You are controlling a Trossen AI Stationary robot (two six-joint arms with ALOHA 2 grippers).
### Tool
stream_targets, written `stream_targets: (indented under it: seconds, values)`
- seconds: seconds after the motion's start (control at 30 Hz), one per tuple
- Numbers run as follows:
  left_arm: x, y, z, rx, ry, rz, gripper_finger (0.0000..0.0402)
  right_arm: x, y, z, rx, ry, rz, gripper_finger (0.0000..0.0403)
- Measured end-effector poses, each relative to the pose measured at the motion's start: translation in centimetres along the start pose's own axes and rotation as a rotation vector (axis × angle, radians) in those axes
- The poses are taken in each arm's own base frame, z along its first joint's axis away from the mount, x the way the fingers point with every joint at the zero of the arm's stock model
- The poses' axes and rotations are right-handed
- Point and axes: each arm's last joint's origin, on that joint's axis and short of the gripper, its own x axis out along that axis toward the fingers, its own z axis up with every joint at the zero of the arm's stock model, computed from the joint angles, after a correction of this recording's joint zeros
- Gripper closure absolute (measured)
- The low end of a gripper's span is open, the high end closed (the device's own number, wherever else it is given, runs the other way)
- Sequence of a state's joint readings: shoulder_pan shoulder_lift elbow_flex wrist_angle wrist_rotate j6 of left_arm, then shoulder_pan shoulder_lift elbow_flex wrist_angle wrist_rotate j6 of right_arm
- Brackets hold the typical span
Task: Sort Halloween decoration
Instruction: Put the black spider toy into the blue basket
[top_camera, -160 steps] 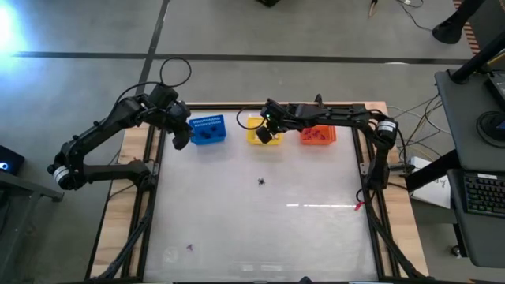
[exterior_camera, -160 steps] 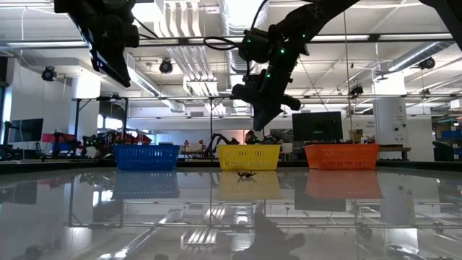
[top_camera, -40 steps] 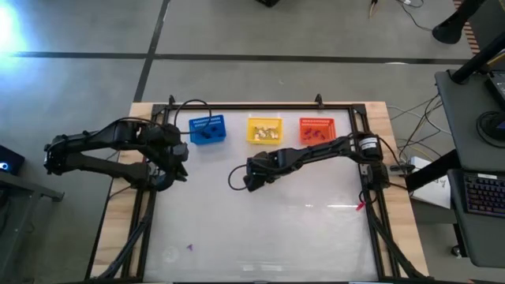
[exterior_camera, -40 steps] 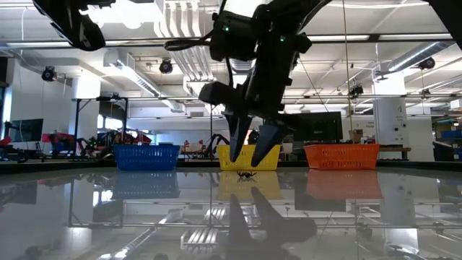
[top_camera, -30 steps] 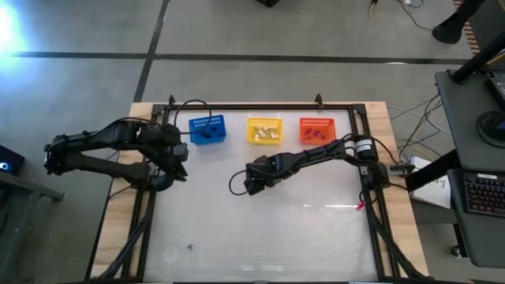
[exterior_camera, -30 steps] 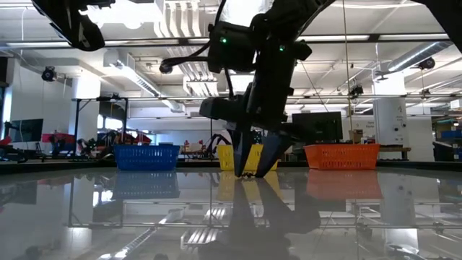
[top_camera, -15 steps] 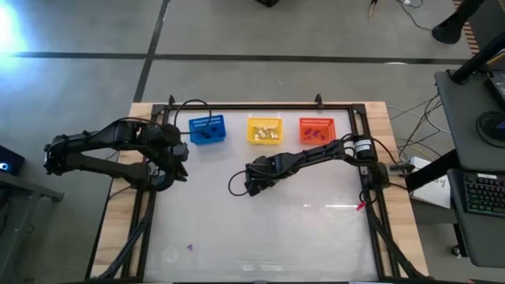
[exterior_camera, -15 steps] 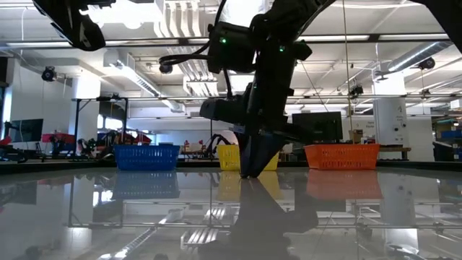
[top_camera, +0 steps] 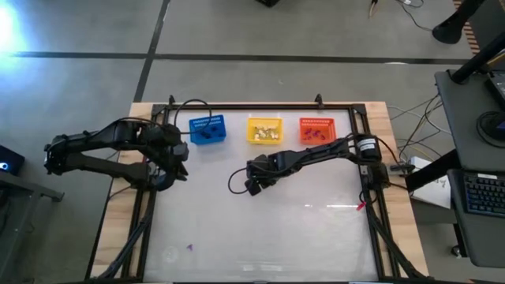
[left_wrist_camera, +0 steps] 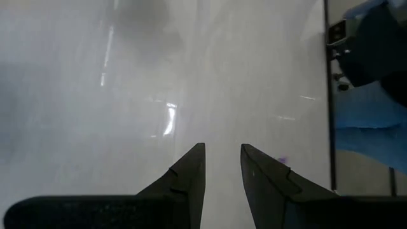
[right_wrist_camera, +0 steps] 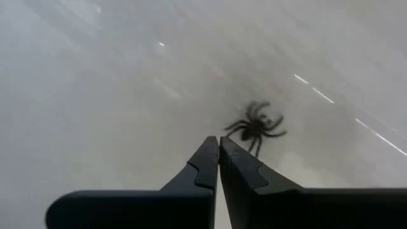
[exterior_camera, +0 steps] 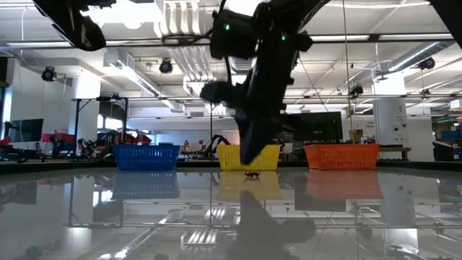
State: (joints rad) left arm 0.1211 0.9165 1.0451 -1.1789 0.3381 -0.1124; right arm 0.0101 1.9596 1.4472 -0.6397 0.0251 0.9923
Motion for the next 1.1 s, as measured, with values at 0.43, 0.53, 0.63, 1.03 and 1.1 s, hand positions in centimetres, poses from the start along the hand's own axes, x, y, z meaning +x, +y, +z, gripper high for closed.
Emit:
stream_targets:
  seconds: [0.43,0.53,0.63,1.03,1.1]
  values:
    - [0.0,0.3,0.0,-0.002,-0.008,0.112,0.0319,-3.4,2.1,1.4,-0.081,-0.083,0.113,0.0394]
    - [0.0,0.3,0.0,-0.002,-0.006,0.112,0.0319,-3.3,1.5,1.1,-0.084,-0.045,0.059,0.0392]
    - [0.0,0.3,0.0,-0.002,-0.005,0.112,0.0319,-3.3,1.2,1.0,-0.085,-0.026,0.032,0.0378]
    - [0.0,0.3,0.0,0.002,-0.006,0.112,0.0319,-2.7,0.7,0.9,0.001,-0.041,-0.044,0.0274]
    - [0.0,0.3,0.0,0.008,-0.005,0.112,0.0319,-2.3,0.6,0.9,0.005,-0.043,-0.059,0.0261]
